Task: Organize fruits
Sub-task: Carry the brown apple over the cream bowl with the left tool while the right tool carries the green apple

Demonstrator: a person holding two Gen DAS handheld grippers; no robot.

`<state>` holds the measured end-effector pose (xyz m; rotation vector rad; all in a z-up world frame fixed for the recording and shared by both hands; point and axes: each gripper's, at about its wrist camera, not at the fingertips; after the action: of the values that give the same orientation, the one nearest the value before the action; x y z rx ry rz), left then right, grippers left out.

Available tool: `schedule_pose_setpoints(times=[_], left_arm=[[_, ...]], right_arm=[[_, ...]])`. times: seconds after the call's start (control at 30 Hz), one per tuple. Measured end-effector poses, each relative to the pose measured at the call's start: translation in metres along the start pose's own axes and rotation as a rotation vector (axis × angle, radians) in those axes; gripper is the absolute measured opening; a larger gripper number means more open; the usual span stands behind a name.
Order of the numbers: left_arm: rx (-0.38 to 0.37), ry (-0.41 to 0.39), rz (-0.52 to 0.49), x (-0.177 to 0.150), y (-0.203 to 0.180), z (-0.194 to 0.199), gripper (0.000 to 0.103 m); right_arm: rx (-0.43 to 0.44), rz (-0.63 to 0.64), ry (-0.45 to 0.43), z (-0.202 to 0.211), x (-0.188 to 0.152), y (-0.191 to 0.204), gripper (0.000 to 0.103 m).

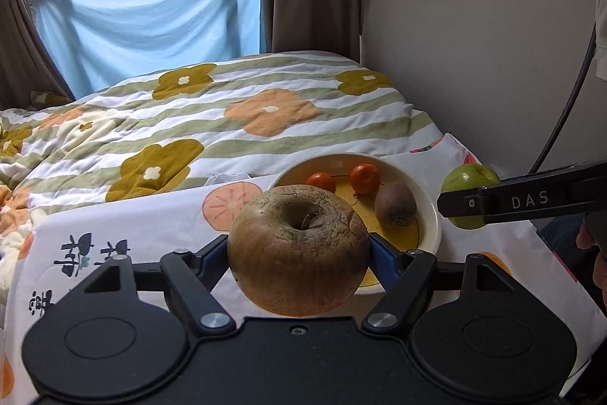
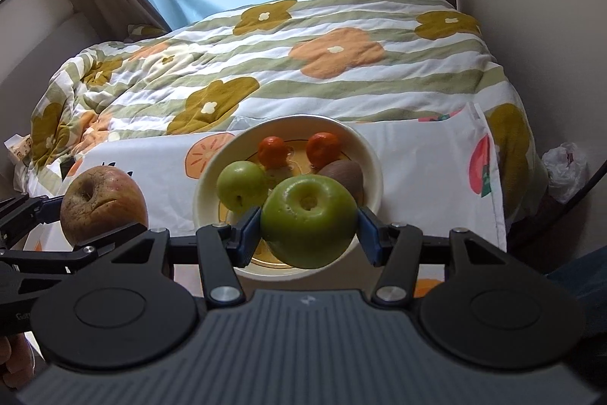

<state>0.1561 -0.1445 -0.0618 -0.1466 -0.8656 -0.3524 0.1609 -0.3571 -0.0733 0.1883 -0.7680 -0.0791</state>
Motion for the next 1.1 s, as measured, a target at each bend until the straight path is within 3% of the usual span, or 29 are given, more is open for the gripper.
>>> schedule_pose_setpoints(times=[0.47,0.87,0.93,1.03,1.1], left_arm=[[-0.022,0.083,-0.067,-0.002,-0.046,-0.077,0.079],[-0.033,0.122,-0.13,-0.002,-0.065,-0.096,0.08],[-0.022,0.092,-0.142,-0.003,-0.065,-0.09,0.082],[-0.004,0.039,-0.155,0.001,-0.063,-0.077,0.095],[-0.001,0.024,-0.14,0.005,-0.057,-0.071,0.095]], right_arm=[[-0.002,-0.027,0.03,-0.026,-0.001,-0.05,0.069],[-0.005,-0.046,0.027,-0.033,0.001,-0.064,0.069],[-0.003,-0.047,0.023,-0.034,0.004,-0.064,0.069],[0.002,-0.044,0.019,-0.036,0.007,-0.062,0.069],[0.008,-0.039,0.018,-0.038,0.01,-0.06,0.069]])
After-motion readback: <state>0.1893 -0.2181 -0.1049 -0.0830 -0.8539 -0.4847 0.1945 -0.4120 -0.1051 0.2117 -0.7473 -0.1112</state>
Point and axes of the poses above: each gripper's, at about its wrist camera, not at the fingertips, and z roughly against the way its jaws point, y to its left, x to its top, and after that the axes turned 2 degrees about -y, right-handed
